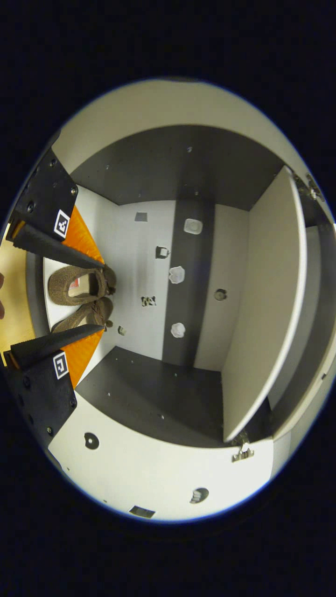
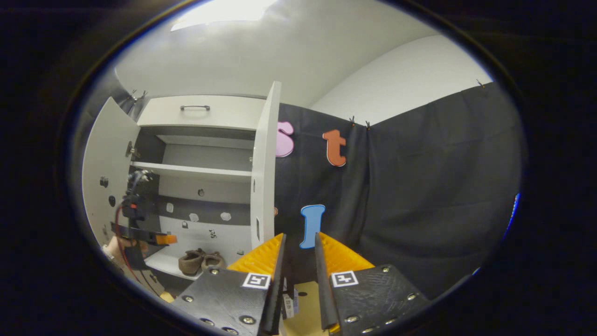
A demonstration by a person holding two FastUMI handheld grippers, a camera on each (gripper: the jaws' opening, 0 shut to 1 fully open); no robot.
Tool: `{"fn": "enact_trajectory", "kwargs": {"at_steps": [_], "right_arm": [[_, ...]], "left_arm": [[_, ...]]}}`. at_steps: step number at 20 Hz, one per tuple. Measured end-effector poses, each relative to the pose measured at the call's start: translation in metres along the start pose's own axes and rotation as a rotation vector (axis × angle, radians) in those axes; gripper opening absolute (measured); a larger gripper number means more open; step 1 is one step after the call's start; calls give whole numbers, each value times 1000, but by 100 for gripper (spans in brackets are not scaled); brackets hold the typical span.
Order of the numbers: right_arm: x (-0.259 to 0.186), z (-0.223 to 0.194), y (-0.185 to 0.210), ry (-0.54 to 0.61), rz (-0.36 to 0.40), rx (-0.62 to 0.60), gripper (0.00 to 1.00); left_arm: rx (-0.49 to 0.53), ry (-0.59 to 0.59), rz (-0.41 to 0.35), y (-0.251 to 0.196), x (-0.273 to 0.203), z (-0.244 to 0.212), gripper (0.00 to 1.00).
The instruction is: Grab one shoe with the right hand and put it into the shoe cabinet, grab the other shoe with the left hand and put it into the shoe cabinet; then close the right door with the right hand and the left door with the left hand.
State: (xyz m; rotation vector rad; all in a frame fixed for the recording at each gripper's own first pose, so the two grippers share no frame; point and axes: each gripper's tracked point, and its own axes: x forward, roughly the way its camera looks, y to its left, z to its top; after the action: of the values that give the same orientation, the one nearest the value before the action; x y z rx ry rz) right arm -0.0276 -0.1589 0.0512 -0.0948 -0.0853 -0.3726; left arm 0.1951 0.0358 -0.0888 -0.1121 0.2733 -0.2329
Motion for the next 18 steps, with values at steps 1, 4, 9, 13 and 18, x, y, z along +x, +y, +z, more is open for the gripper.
{"fn": "enact_trajectory", "kwargs": {"at_steps": [1, 4, 9, 13, 18], "right_arm": [[3, -4, -1, 8, 0, -3, 36], [13, -18, -3, 34, 7, 0, 46], [27, -49, -11, 102, 16, 29, 72], [32, -73, -15, 154, 35, 53, 78], [33, -95, -8, 214, 99, 85, 78]], "left_arm": [[8, -21, -10, -2, -14, 6, 74], [26, -81, -34, -11, -56, 23, 89], [71, -149, -50, -26, -116, 43, 95], [70, -164, -50, -32, -149, 50, 96], [82, -167, -19, -29, -176, 51, 96]]}}
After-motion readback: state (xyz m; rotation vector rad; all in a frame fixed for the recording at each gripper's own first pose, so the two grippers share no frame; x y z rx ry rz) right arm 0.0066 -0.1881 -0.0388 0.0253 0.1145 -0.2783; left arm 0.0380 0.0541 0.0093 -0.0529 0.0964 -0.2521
